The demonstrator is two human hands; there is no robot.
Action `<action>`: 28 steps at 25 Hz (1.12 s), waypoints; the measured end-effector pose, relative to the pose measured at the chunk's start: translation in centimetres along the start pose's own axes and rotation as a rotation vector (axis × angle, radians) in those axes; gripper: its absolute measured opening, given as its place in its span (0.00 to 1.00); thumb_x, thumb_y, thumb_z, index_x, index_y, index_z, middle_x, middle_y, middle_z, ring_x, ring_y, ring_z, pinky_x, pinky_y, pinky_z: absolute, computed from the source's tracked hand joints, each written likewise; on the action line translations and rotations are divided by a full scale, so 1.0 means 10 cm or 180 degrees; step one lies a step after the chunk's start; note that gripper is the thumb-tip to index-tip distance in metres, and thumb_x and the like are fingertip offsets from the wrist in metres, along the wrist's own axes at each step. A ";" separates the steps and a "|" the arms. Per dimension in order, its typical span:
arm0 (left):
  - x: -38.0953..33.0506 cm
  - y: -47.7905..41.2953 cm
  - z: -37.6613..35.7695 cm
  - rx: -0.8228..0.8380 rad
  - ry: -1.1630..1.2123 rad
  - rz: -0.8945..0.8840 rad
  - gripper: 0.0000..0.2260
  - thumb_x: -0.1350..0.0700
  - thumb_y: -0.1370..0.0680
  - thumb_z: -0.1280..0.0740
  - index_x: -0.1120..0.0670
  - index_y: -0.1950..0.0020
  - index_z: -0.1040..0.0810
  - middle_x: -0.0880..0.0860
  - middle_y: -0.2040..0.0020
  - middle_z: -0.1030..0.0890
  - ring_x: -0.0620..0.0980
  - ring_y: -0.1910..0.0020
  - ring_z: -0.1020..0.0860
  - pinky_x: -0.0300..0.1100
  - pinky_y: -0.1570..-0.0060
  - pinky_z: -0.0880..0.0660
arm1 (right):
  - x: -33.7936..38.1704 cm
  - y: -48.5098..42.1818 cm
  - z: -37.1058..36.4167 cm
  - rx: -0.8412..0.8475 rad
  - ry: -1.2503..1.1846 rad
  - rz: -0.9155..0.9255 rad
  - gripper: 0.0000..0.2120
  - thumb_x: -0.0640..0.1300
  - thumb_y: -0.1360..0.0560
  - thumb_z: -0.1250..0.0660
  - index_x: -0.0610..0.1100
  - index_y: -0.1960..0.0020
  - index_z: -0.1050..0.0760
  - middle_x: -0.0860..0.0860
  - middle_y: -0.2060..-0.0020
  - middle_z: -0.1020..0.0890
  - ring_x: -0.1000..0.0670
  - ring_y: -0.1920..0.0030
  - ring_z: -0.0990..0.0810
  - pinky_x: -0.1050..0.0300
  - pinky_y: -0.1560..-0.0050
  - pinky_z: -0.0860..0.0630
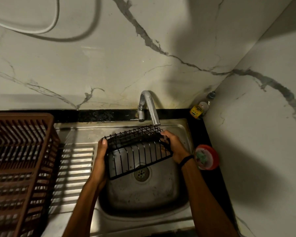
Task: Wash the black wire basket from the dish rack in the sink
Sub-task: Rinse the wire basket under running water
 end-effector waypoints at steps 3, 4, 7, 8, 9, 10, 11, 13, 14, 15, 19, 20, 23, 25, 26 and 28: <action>0.09 -0.16 0.04 -0.0233 -0.0171 0.0077 0.26 0.35 0.20 0.39 0.42 0.24 0.32 0.50 0.30 0.22 0.52 0.33 0.22 0.56 0.34 0.25 | -0.07 0.03 0.08 0.0181 -0.0161 0.0506 0.12 0.48 0.37 0.27 0.52 0.53 0.20 0.47 0.58 0.17 0.40 0.52 0.21 0.44 0.52 0.23; 0.16 -0.23 0.07 -0.0293 -0.0310 0.0097 0.30 0.30 0.23 0.37 0.39 0.23 0.33 0.49 0.27 0.25 0.53 0.30 0.25 0.58 0.31 0.28 | -0.09 0.04 0.11 0.0243 -0.0196 0.0623 0.20 0.46 0.36 0.27 0.53 0.45 0.22 0.45 0.53 0.17 0.41 0.51 0.20 0.42 0.49 0.23; 0.27 -0.38 0.14 -0.0402 -0.0541 0.0027 0.35 0.27 0.29 0.34 0.35 0.24 0.33 0.48 0.25 0.27 0.51 0.27 0.28 0.58 0.27 0.32 | -0.08 0.11 0.18 0.0343 -0.0296 0.0716 0.18 0.50 0.26 0.29 0.47 0.38 0.23 0.47 0.51 0.16 0.44 0.51 0.19 0.47 0.50 0.21; 0.21 -0.36 0.10 -0.0421 -0.0648 -0.0038 0.32 0.31 0.26 0.34 0.36 0.23 0.34 0.47 0.23 0.29 0.50 0.26 0.30 0.57 0.26 0.34 | -0.06 0.13 0.19 0.0345 -0.0280 0.0649 0.16 0.54 0.23 0.33 0.45 0.42 0.21 0.47 0.56 0.16 0.45 0.54 0.18 0.52 0.57 0.20; 0.17 -0.36 0.07 -0.0376 -0.0769 -0.0139 0.28 0.36 0.21 0.36 0.39 0.22 0.35 0.47 0.23 0.32 0.50 0.25 0.33 0.56 0.24 0.36 | -0.05 0.14 0.20 0.0329 -0.0235 0.0543 0.17 0.57 0.22 0.36 0.45 0.47 0.19 0.48 0.60 0.16 0.47 0.60 0.19 0.57 0.65 0.22; 0.14 -0.35 0.02 -0.0362 -0.0932 -0.0186 0.25 0.42 0.17 0.38 0.41 0.21 0.36 0.48 0.23 0.32 0.50 0.25 0.34 0.53 0.24 0.37 | -0.03 0.15 0.19 0.0288 -0.0199 0.0393 0.18 0.59 0.22 0.36 0.46 0.51 0.18 0.48 0.65 0.18 0.51 0.67 0.20 0.60 0.72 0.26; 0.13 -0.36 -0.01 -0.0341 -0.1054 -0.0264 0.23 0.45 0.16 0.39 0.44 0.21 0.35 0.49 0.25 0.30 0.50 0.26 0.33 0.51 0.25 0.35 | -0.03 0.16 0.19 0.0226 -0.0163 0.0294 0.19 0.63 0.25 0.34 0.47 0.54 0.19 0.49 0.67 0.21 0.52 0.72 0.24 0.61 0.76 0.30; 0.15 -0.37 -0.04 -0.0483 -0.1334 -0.0546 0.19 0.45 0.15 0.41 0.47 0.25 0.28 0.52 0.31 0.23 0.53 0.32 0.26 0.53 0.30 0.29 | -0.08 0.09 0.23 0.0102 0.0071 0.0205 0.23 0.69 0.32 0.29 0.50 0.53 0.19 0.49 0.67 0.24 0.52 0.73 0.32 0.61 0.77 0.37; 0.18 -0.37 -0.06 -0.0574 -0.1482 -0.0682 0.19 0.44 0.15 0.42 0.50 0.28 0.25 0.55 0.36 0.20 0.54 0.36 0.22 0.56 0.34 0.26 | -0.09 0.10 0.24 0.0150 0.0161 0.0266 0.23 0.69 0.32 0.29 0.50 0.50 0.18 0.50 0.66 0.23 0.52 0.73 0.32 0.62 0.77 0.38; 0.26 -0.40 -0.05 -0.0658 -0.1578 -0.0739 0.19 0.44 0.15 0.44 0.52 0.31 0.23 0.56 0.40 0.18 0.55 0.39 0.21 0.56 0.37 0.24 | -0.11 0.09 0.24 0.0209 0.0179 0.0414 0.23 0.67 0.31 0.29 0.51 0.46 0.19 0.50 0.64 0.20 0.53 0.72 0.29 0.62 0.77 0.36; 0.35 -0.40 -0.21 -0.1319 -0.1726 -0.0361 0.22 0.45 0.14 0.46 0.60 0.32 0.24 0.62 0.41 0.18 0.63 0.40 0.21 0.52 0.40 0.25 | -0.08 0.15 0.19 0.0121 0.0146 0.0696 0.24 0.61 0.33 0.24 0.54 0.41 0.21 0.51 0.49 0.15 0.51 0.54 0.15 0.51 0.61 0.17; 0.34 -0.37 -0.31 -0.1400 -0.1759 -0.0181 0.26 0.42 0.15 0.47 0.60 0.29 0.28 0.63 0.37 0.20 0.64 0.37 0.22 0.54 0.37 0.27 | -0.08 0.17 0.18 0.0110 0.0194 0.0743 0.25 0.62 0.34 0.23 0.55 0.41 0.21 0.51 0.46 0.16 0.48 0.48 0.16 0.44 0.54 0.17; 0.30 -0.34 -0.54 -0.1551 -0.2117 0.0285 0.38 0.32 0.19 0.50 0.57 0.18 0.44 0.66 0.22 0.37 0.66 0.24 0.36 0.62 0.26 0.41 | -0.06 0.23 0.15 0.0081 0.0271 0.0922 0.24 0.61 0.34 0.23 0.58 0.41 0.22 0.51 0.45 0.16 0.46 0.46 0.16 0.40 0.48 0.19; 0.22 -0.29 -0.69 -0.1413 -0.2207 0.0473 0.43 0.28 0.22 0.51 0.56 0.17 0.50 0.65 0.19 0.43 0.66 0.21 0.42 0.63 0.24 0.47 | 0.01 0.31 0.14 0.0117 0.0251 0.1115 0.19 0.56 0.31 0.23 0.59 0.42 0.21 0.52 0.46 0.16 0.49 0.45 0.16 0.43 0.47 0.20; 0.19 -0.28 -0.75 -0.1298 -0.2082 0.0526 0.44 0.27 0.22 0.52 0.56 0.17 0.52 0.64 0.19 0.44 0.65 0.21 0.43 0.64 0.24 0.47 | 0.03 0.36 0.12 0.0149 0.0268 0.1185 0.17 0.55 0.30 0.24 0.59 0.42 0.21 0.52 0.46 0.16 0.49 0.45 0.17 0.43 0.45 0.20; 0.35 -0.41 -0.79 -0.1034 -0.1614 0.0510 0.47 0.22 0.26 0.54 0.52 0.17 0.49 0.61 0.19 0.41 0.64 0.21 0.41 0.65 0.23 0.45 | 0.07 0.48 0.04 0.0178 0.0404 0.1300 0.16 0.52 0.28 0.25 0.54 0.42 0.20 0.51 0.47 0.15 0.49 0.45 0.17 0.43 0.44 0.20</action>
Point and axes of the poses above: each hand's wrist, its own y-axis away from the middle knuckle, its own z-axis out of the back of the hand, x = y × z, the point moved 2 cm from there along -y, towards the middle knuckle
